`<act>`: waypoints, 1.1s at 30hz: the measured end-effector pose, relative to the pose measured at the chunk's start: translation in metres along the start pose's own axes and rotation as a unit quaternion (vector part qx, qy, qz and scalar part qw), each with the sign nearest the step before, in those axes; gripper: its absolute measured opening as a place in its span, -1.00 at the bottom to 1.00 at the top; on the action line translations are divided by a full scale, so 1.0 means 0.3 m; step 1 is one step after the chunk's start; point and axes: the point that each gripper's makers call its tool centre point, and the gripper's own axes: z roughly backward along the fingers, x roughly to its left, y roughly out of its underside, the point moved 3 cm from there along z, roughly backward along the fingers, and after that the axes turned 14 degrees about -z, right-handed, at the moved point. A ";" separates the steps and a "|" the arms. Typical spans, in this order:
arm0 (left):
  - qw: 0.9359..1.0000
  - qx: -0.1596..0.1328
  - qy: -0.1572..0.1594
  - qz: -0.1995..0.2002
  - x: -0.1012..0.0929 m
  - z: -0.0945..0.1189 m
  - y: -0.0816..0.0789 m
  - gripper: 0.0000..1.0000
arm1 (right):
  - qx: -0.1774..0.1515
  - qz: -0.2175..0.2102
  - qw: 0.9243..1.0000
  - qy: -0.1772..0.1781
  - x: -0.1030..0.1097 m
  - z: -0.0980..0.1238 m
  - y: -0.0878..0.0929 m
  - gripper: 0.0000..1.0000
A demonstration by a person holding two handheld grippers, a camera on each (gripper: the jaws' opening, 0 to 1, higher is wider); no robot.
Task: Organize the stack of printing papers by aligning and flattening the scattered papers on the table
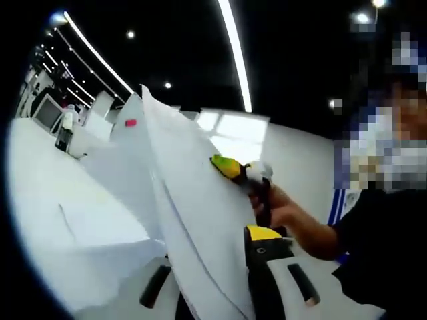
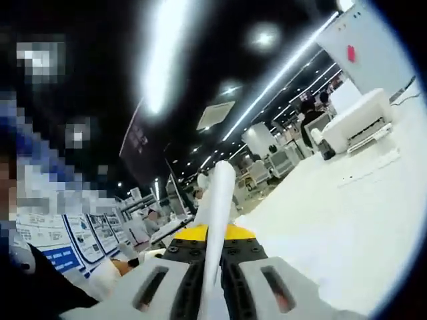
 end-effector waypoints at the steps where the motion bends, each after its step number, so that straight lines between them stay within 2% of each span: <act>1: 1.000 0.000 -0.001 -0.001 0.001 0.000 0.000 -0.57 | -0.005 -0.009 1.000 0.000 -0.001 0.003 0.005 -0.98; 9: 1.000 0.002 -0.003 -0.004 0.003 0.003 0.001 -0.58 | -0.051 -0.052 0.997 -0.004 0.007 0.029 0.036 -0.99; 15: 1.000 0.003 -0.005 -0.005 0.006 0.004 0.001 -0.59 | -0.053 -0.071 0.996 0.008 -0.009 0.033 0.086 -0.99; 23: 1.000 0.006 -0.006 -0.008 0.009 0.005 0.003 -0.61 | -0.066 -0.100 0.993 0.005 -0.010 0.024 0.112 -0.99; 33: 0.999 0.021 -0.013 -0.047 0.019 0.009 0.016 -0.88 | -0.066 -0.106 0.992 0.009 -0.048 0.026 0.108 -0.93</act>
